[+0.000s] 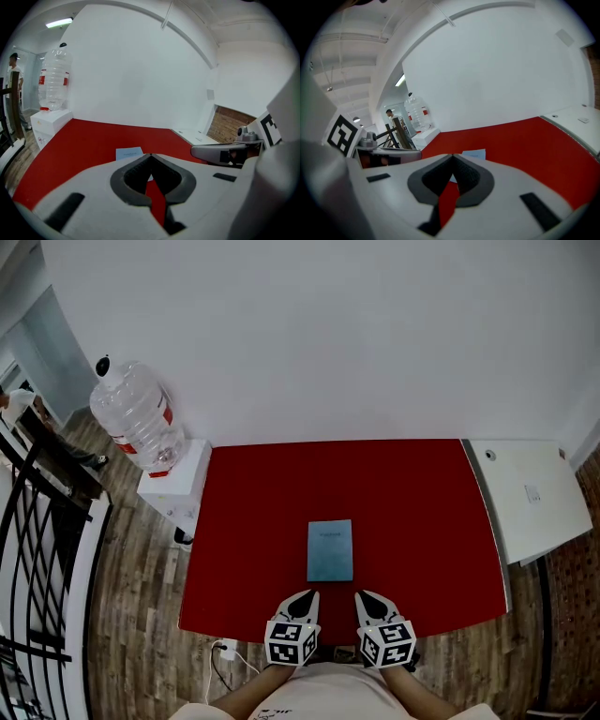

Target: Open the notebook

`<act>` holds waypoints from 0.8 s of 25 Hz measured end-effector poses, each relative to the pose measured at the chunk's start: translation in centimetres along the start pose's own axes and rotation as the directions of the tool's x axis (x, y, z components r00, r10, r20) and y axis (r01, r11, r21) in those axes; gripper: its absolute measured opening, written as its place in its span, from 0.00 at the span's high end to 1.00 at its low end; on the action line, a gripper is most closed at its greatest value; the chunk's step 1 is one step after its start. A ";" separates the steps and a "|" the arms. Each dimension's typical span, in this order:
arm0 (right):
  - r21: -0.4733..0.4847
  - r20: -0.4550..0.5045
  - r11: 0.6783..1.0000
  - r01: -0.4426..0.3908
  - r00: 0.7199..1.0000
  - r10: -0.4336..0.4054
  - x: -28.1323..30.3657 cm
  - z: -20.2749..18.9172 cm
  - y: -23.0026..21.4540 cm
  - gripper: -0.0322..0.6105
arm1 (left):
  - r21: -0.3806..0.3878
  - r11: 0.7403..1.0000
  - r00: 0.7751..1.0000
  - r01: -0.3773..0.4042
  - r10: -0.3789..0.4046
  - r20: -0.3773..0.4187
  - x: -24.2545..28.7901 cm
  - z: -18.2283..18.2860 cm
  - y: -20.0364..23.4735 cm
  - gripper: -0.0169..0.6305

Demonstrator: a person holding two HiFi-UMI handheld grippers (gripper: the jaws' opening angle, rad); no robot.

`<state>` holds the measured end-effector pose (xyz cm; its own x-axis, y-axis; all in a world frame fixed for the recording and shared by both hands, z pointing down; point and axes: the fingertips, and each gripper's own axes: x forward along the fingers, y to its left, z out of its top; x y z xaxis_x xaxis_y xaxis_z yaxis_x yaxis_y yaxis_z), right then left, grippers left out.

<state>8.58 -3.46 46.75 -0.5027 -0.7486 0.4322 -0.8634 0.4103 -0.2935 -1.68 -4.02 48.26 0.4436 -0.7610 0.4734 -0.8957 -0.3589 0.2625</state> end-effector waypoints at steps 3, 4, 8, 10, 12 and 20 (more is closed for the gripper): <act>0.001 -0.006 1.000 0.001 1.000 -0.001 0.4 0.1 -0.3 0.94 | 0.001 1.000 1.000 0.003 -0.003 -0.001 0.4 0.3 0.2 0.96; 0.002 -0.008 1.000 0.001 1.000 -0.001 0.6 0.1 -0.4 0.94 | 0.002 1.000 1.000 0.002 -0.002 -0.001 0.6 0.4 0.3 0.96; -0.002 -0.020 1.000 -0.003 1.000 0.003 1.4 0.3 -0.8 0.94 | 0.020 1.000 1.000 -0.002 0.003 -0.012 1.3 0.4 0.6 0.96; -0.007 -0.030 1.000 -0.005 1.000 0.004 2.0 0.4 -0.9 0.94 | 0.020 1.000 1.000 -0.001 0.002 -0.017 1.8 0.4 0.8 0.96; -0.008 -0.044 1.000 -0.002 0.999 0.002 2.6 0.3 -1.1 0.94 | 0.017 1.000 1.000 -0.003 0.004 -0.026 2.2 0.3 1.3 0.96; 0.010 -0.076 1.000 0.023 0.997 -0.022 5.3 -0.4 -2.6 0.94 | 0.022 1.000 0.998 0.006 -0.005 -0.057 4.3 -0.5 2.4 0.96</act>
<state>8.19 -8.28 50.15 -0.4856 -0.7158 0.5018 -0.8741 0.3879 -0.2925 -1.92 -7.90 51.36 0.4492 -0.7273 0.5189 -0.8933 -0.3757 0.2467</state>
